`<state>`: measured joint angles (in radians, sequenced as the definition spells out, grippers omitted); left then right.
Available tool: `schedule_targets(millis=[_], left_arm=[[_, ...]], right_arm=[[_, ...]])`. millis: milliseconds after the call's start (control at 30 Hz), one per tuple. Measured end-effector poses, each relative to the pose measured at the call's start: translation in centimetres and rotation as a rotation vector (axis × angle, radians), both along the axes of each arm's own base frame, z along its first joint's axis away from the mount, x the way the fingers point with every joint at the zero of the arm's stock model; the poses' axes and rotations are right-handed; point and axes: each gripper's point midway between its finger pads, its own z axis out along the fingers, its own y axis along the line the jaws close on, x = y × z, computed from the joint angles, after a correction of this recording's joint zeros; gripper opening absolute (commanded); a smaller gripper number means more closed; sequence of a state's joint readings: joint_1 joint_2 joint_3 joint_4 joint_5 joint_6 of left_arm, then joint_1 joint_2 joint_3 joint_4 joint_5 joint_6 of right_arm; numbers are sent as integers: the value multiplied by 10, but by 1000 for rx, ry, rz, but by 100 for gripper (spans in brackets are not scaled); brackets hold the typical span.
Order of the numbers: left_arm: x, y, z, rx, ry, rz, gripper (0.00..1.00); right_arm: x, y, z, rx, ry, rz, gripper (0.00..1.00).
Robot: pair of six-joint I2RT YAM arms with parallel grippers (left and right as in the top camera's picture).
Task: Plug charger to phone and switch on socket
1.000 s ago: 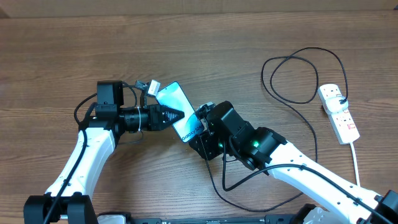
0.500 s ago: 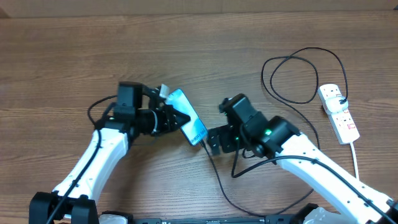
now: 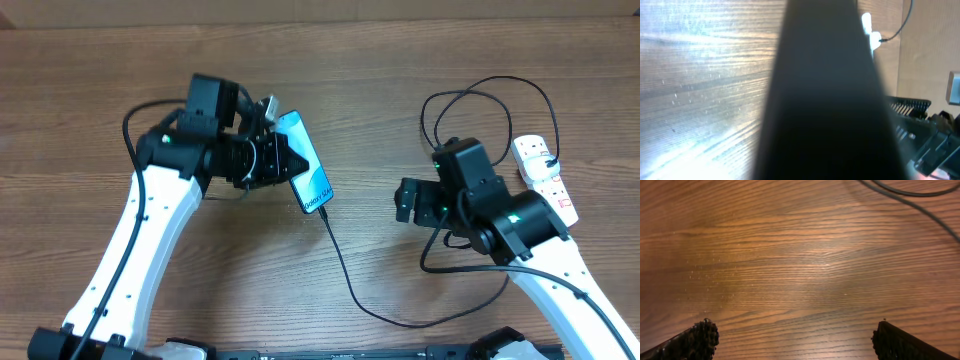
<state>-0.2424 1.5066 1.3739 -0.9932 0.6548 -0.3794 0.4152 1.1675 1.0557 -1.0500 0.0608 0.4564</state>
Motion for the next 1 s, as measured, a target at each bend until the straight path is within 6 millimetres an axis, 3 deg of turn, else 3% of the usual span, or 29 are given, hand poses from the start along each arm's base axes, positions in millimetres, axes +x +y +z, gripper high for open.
schedule_targets(millis=[100, 300, 400, 667, 1000], left_arm=[[1, -5, -20, 10, 38, -85, 4], [-4, -20, -92, -49, 174, -309, 4], [-5, -23, -114, -70, 177, -385, 4], [-7, -18, -147, -34, 118, -523, 4], [1, -17, -182, -9, 144, -517, 4]], right_arm=[[-3, -3, 2, -1, 1, -10, 100], [-5, -5, 1, -7, 11, -12, 100], [-5, -5, 1, -6, 12, -12, 100], [-5, -5, 1, -6, 12, -12, 100], [-5, -5, 1, -5, 12, -15, 100]])
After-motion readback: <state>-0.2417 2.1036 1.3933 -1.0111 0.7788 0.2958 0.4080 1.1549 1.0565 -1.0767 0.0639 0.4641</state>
